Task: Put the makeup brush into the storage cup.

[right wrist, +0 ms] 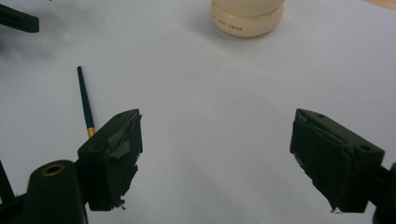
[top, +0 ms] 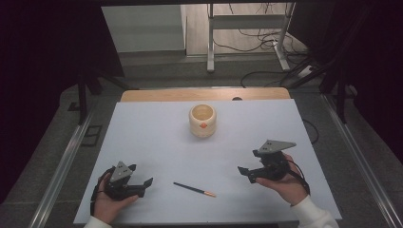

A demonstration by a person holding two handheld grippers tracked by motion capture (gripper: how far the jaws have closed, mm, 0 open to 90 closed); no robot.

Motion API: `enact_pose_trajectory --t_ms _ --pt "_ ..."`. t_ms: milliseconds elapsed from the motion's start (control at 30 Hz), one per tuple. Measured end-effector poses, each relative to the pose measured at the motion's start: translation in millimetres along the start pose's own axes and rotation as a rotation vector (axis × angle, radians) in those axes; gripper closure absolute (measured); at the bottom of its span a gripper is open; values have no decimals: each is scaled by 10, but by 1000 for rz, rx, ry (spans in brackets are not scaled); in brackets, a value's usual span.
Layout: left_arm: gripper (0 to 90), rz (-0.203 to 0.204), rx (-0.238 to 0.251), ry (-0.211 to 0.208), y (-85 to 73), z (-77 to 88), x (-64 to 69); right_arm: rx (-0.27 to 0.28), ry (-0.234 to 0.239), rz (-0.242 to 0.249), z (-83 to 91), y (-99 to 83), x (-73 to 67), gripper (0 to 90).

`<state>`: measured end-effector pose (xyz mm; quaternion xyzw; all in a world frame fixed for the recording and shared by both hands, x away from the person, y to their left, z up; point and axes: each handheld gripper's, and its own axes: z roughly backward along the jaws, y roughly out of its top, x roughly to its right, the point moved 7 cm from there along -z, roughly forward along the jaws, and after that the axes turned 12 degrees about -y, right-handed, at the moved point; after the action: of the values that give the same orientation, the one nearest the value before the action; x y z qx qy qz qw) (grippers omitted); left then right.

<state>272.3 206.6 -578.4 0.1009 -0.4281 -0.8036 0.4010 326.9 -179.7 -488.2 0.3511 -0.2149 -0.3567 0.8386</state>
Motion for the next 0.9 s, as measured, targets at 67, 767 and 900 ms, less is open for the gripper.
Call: enact_pose_trajectory --t_ms 67,767,900 --pt "166 0 1 0 0 1 0 -7 9 9 -10 35 -50 171" --pt "166 -1 3 0 -5 7 -2 -37 89 97 -171 277 -447 167" --pt "166 -1 3 0 -6 7 -3 -43 103 110 -207 308 -511 167"
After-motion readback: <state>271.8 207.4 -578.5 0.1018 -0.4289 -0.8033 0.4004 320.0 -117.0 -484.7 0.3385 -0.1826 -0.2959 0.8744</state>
